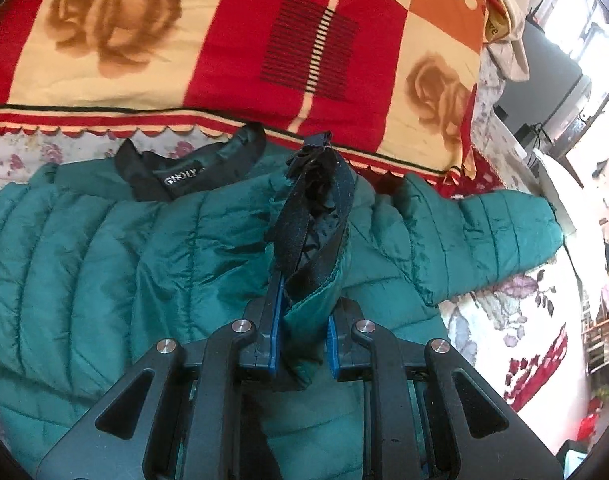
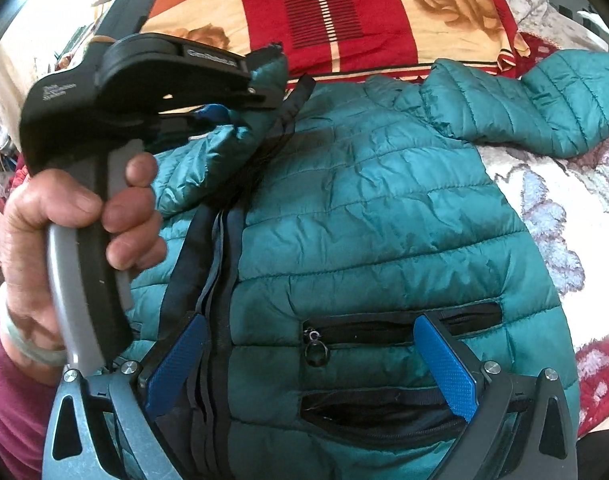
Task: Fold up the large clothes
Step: 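Lift the held sleeve and fold it across the jacket body with the left gripper, then open the left gripper to release the folded sleeve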
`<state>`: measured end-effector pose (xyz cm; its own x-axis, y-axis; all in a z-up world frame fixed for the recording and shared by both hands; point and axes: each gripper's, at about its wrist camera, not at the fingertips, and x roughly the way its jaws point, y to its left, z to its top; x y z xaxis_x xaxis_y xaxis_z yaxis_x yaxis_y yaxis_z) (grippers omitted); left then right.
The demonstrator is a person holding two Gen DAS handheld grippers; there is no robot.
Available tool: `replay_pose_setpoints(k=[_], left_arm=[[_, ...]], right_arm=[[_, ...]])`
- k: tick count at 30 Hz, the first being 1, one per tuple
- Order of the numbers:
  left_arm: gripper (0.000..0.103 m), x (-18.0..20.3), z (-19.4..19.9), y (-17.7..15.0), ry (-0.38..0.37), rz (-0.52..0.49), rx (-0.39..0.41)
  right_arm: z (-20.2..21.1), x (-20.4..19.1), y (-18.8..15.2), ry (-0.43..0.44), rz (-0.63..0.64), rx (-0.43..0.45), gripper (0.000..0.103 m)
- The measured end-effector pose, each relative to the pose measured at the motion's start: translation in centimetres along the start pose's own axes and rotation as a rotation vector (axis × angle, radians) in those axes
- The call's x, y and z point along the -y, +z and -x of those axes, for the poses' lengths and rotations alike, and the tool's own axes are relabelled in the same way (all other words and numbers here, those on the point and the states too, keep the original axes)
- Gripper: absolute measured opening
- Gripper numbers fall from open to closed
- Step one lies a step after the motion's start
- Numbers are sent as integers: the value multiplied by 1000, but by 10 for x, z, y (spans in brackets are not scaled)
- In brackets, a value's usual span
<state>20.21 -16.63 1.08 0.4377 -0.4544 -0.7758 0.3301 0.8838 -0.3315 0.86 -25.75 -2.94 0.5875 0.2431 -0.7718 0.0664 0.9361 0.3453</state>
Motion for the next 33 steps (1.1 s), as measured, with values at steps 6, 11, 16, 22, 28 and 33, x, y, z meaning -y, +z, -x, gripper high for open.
replay_pose_setpoints(k=[6,11,16,22,28,33], left_arm=[[25,-10,-7,1,-97,64,0],[64,-11,-1,3,-169,81,-4],[66,-24,35,6,-190,74,10],[66,-80,100,-7,1,60,109],[66,-158,134,-36,218,120,130],[66,-208,143,-56,320,200,133]], right_arm=[[0,-1,0,-6,8,-6,103],[0,-1,0,-15,11,-12,103],[6,-4,7,-19,24,-1,103],[13,-11,43,-16,25,66,103],[-22,-10,83,10,-41,39,103],[-57,-5,108,-2,-118,-5,103]])
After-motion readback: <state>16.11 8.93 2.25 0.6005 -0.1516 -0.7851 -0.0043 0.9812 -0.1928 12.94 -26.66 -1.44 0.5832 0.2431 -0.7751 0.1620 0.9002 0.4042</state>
